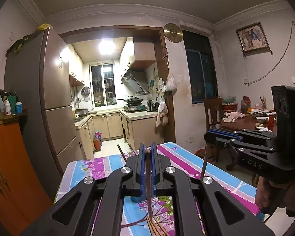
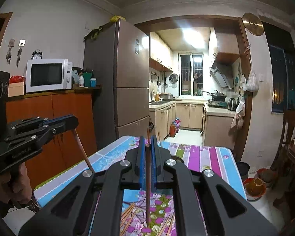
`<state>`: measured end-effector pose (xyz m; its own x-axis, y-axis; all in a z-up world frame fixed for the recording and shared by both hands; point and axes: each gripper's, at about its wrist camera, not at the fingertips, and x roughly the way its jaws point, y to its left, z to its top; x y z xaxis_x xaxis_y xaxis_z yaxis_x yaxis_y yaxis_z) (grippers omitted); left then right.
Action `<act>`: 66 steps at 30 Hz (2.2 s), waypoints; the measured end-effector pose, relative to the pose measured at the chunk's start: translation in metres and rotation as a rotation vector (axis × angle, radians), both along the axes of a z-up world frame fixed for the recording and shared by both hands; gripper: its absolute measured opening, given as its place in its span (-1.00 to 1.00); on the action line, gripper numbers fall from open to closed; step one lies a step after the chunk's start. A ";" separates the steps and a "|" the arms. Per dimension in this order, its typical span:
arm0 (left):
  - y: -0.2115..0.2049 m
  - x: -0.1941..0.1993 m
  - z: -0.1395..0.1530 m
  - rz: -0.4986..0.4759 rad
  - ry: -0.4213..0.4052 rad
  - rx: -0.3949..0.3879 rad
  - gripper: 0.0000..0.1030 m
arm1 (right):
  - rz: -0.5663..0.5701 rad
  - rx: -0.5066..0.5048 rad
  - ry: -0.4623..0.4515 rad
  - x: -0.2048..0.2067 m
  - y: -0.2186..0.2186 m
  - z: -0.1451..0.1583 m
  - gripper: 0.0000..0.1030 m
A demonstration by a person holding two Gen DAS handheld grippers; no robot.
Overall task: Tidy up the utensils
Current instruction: 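Lift the chopstick with the left tool and carry it over the holder, then lower the chopstick into the holder and open the left tool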
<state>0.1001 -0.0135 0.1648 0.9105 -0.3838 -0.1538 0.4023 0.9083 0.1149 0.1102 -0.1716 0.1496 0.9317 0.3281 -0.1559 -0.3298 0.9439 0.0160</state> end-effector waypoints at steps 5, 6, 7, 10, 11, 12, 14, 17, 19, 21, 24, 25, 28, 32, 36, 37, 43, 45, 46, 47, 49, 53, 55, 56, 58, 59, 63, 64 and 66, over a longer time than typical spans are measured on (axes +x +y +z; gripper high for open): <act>-0.003 0.017 0.021 0.006 0.011 -0.018 -0.86 | -0.004 0.002 -0.019 0.017 -0.006 0.023 -0.91; -0.004 0.021 0.025 0.011 0.012 -0.019 -0.86 | -0.006 0.001 -0.021 0.021 -0.008 0.028 -0.91; -0.005 0.027 0.031 0.014 0.012 -0.021 -0.86 | -0.008 0.004 -0.020 0.028 -0.010 0.034 -0.91; -0.007 0.042 0.046 0.026 0.012 -0.027 -0.86 | -0.016 0.013 -0.018 0.045 -0.015 0.048 -0.91; -0.008 0.049 0.051 0.029 0.015 -0.028 -0.86 | -0.017 0.016 -0.016 0.050 -0.017 0.052 -0.91; -0.009 0.053 0.055 0.030 0.018 -0.029 -0.86 | -0.019 0.021 -0.013 0.057 -0.019 0.057 -0.91; -0.011 0.065 0.064 0.043 0.017 -0.030 -0.86 | -0.026 0.020 -0.010 0.071 -0.022 0.066 -0.91; -0.014 0.083 0.073 0.059 0.015 -0.025 -0.86 | -0.033 0.018 -0.003 0.090 -0.025 0.077 -0.91; -0.016 0.095 0.077 0.066 0.018 -0.027 -0.86 | -0.039 0.014 0.000 0.101 -0.026 0.081 -0.91; -0.018 0.107 0.080 0.072 0.023 -0.031 -0.86 | -0.044 0.014 0.003 0.112 -0.028 0.085 -0.91; -0.020 0.121 0.082 0.076 0.030 -0.034 -0.86 | -0.051 0.016 0.013 0.128 -0.030 0.087 -0.91; -0.022 0.127 0.084 0.077 0.033 -0.035 -0.86 | -0.051 0.019 0.017 0.132 -0.031 0.087 -0.91; -0.024 0.142 0.085 0.079 0.039 -0.041 -0.86 | -0.052 0.027 0.031 0.147 -0.034 0.085 -0.91; -0.028 0.161 0.085 0.082 0.045 -0.032 -0.86 | -0.050 0.038 0.048 0.163 -0.035 0.081 -0.91; -0.031 0.177 0.081 0.083 0.060 -0.029 -0.86 | -0.035 0.035 0.058 0.175 -0.032 0.077 -0.91; -0.032 0.181 0.078 0.084 0.065 -0.027 -0.86 | -0.031 0.035 0.060 0.178 -0.032 0.076 -0.91; -0.036 0.200 0.064 0.088 0.091 -0.017 -0.86 | -0.025 0.033 0.085 0.195 -0.033 0.065 -0.91; -0.036 0.205 0.061 0.088 0.099 -0.018 -0.86 | -0.022 0.035 0.094 0.200 -0.032 0.060 -0.91; -0.036 0.208 0.059 0.088 0.104 -0.019 -0.86 | -0.020 0.036 0.099 0.203 -0.032 0.057 -0.91; -0.036 0.210 0.056 0.087 0.109 -0.018 -0.86 | -0.019 0.034 0.105 0.205 -0.032 0.054 -0.91; -0.037 0.215 0.051 0.084 0.119 -0.014 -0.86 | -0.017 0.031 0.116 0.209 -0.030 0.049 -0.91; -0.040 0.224 0.037 0.082 0.144 -0.005 -0.86 | -0.017 0.027 0.141 0.217 -0.027 0.037 -0.91; -0.040 0.230 0.031 0.084 0.157 -0.005 -0.86 | -0.013 0.027 0.155 0.220 -0.027 0.031 -0.91; -0.040 0.233 0.029 0.084 0.163 -0.007 -0.86 | -0.012 0.026 0.162 0.222 -0.027 0.029 -0.91; -0.040 0.238 0.024 0.085 0.175 -0.008 -0.86 | -0.012 0.027 0.172 0.225 -0.027 0.024 -0.91; -0.040 0.240 0.021 0.084 0.181 -0.008 -0.86 | -0.010 0.028 0.179 0.226 -0.027 0.022 -0.91; -0.042 0.251 0.011 0.086 0.202 -0.001 -0.86 | -0.005 0.029 0.201 0.231 -0.028 0.013 -0.91; -0.041 0.253 0.010 0.087 0.205 0.000 -0.86 | -0.005 0.028 0.205 0.232 -0.028 0.011 -0.91; -0.041 0.257 0.007 0.090 0.211 -0.001 -0.86 | -0.002 0.028 0.218 0.235 -0.028 0.007 -0.91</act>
<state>0.3566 -0.0547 0.1723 0.8886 -0.3027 -0.3445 0.3347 0.9416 0.0360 0.3456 -0.1996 0.1567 0.8775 0.3335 -0.3447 -0.3138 0.9427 0.1132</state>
